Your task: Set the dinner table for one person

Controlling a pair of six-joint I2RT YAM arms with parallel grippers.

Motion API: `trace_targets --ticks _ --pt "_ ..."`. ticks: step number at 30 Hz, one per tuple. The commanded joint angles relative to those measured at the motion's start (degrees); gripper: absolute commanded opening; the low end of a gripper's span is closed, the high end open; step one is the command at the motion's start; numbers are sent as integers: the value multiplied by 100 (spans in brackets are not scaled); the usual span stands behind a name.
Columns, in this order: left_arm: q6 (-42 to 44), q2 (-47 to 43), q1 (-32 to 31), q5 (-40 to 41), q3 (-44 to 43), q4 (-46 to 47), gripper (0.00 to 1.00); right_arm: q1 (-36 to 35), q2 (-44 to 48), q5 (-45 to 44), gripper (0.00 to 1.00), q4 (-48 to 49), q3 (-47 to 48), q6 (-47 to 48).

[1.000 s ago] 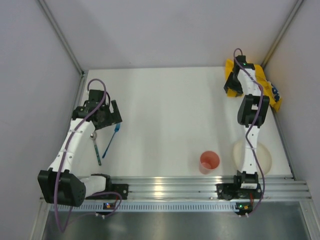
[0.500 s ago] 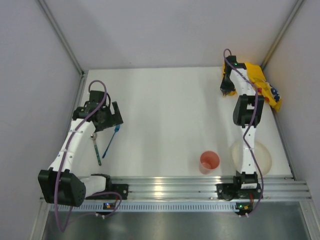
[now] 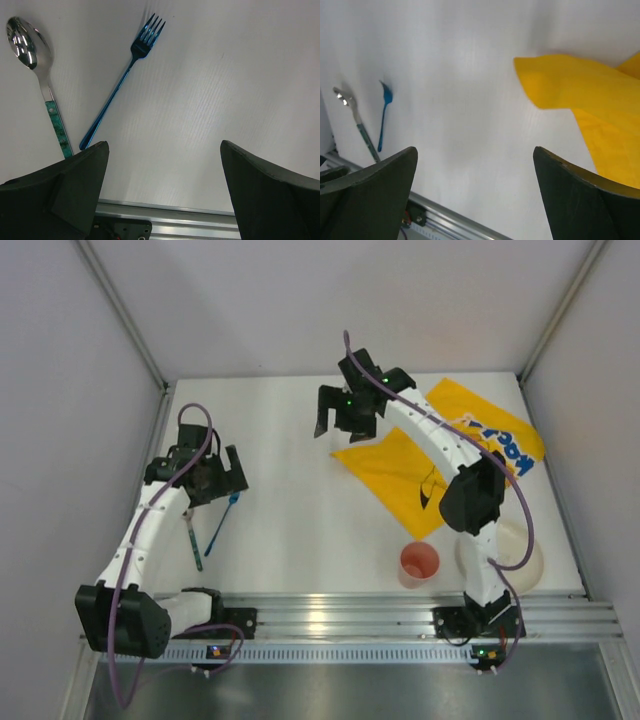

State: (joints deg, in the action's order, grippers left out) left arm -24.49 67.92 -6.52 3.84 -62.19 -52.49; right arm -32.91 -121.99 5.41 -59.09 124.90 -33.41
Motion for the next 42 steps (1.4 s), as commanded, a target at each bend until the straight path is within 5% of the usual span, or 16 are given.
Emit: trace_targets --ticks 1,6,11,19,29,32,35,42 --pt "-91 -183 -16 -216 67 195 98 -39 211 531 100 -15 -211 -421" --pt "-170 -139 -16 -576 128 336 98 38 887 -65 100 -50 -870 -17" --pt "-249 -60 -24 -893 120 459 99 855 1318 -513 100 -190 -1950 519" --pt "-328 -297 -33 -779 286 362 98 1498 1214 -770 99 -33 -3498 968" --pt "-425 -665 -33 -436 260 -225 99 813 73 470 60 925 -3561 766" --pt "-451 -893 -33 -112 278 -437 98 628 -349 618 33 1040 -3192 678" --pt "-469 -1131 -33 73 331 -736 98 426 -867 856 18 1093 -2613 599" --pt "-557 -1519 -33 258 331 -1193 98 22 -2038 1857 6 1329 -24 -312"
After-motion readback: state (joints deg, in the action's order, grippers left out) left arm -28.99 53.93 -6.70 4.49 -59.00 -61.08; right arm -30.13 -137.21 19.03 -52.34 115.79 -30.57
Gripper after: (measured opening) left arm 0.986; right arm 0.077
